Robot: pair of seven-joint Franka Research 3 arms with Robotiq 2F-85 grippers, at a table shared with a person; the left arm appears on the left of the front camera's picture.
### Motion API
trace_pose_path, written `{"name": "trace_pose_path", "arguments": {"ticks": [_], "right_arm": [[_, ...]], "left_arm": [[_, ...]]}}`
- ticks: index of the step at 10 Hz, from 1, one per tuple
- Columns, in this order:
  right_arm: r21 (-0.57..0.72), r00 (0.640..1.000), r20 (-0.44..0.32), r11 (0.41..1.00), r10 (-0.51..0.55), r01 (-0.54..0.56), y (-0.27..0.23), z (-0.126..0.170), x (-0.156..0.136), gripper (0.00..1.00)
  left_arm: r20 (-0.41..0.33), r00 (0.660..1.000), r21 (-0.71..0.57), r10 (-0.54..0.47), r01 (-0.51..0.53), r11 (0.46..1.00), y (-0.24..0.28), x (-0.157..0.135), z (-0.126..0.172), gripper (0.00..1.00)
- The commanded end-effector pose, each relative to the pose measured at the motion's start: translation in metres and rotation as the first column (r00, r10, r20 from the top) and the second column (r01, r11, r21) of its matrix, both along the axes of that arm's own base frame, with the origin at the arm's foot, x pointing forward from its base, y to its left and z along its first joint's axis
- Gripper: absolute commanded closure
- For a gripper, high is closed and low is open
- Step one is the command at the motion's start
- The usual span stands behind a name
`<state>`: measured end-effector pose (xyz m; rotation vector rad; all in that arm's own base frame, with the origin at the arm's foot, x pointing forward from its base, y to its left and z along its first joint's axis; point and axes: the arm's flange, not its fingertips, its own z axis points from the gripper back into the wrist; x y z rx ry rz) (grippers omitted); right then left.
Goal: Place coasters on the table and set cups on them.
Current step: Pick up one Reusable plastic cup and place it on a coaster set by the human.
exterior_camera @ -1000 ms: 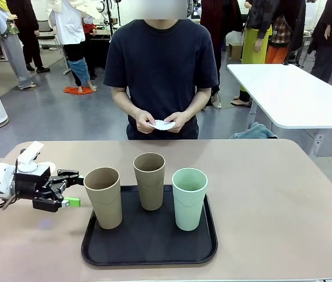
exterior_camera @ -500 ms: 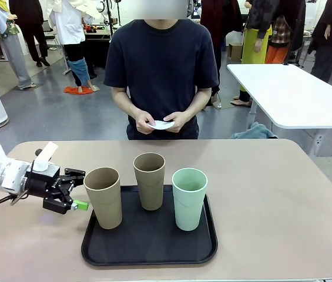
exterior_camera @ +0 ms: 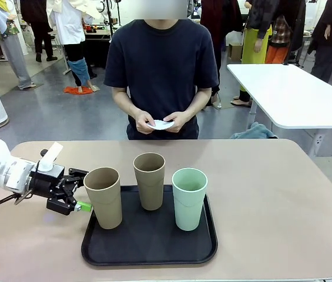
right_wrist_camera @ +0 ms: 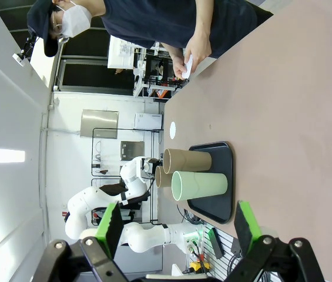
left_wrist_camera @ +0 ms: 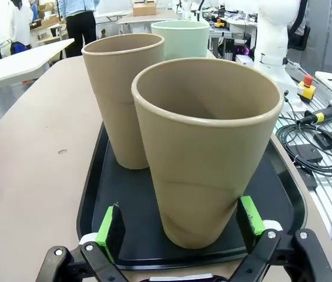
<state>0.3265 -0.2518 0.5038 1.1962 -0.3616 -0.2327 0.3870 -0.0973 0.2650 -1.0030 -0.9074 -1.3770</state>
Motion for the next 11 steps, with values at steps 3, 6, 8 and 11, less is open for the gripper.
{"name": "trace_pose_path", "arguments": {"ticks": [3,6,8,11], "right_arm": [[0.01,1.0,0.007,1.0,0.004,-0.004,-0.001,0.0,0.0,0.0],[0.01,1.0,0.007,1.0,0.004,-0.004,-0.001,0.0,0.0,0.0],[0.01,1.0,0.007,1.0,0.004,-0.004,-0.001,0.0,0.0,0.0],[0.01,1.0,0.007,1.0,0.004,-0.004,-0.001,0.0,0.0,0.0]], "left_arm": [[-0.034,0.999,-0.025,-0.013,0.012,1.0,-0.005,-0.005,-0.007,0.0],[-0.033,0.999,-0.051,-0.03,0.028,0.998,-0.011,-0.004,-0.01,0.0],[-0.034,0.999,-0.065,-0.036,0.034,0.997,-0.018,-0.001,-0.015,0.0],[-0.043,0.998,-0.066,-0.053,0.05,0.997,-0.029,-0.001,-0.019,0.0]]}}
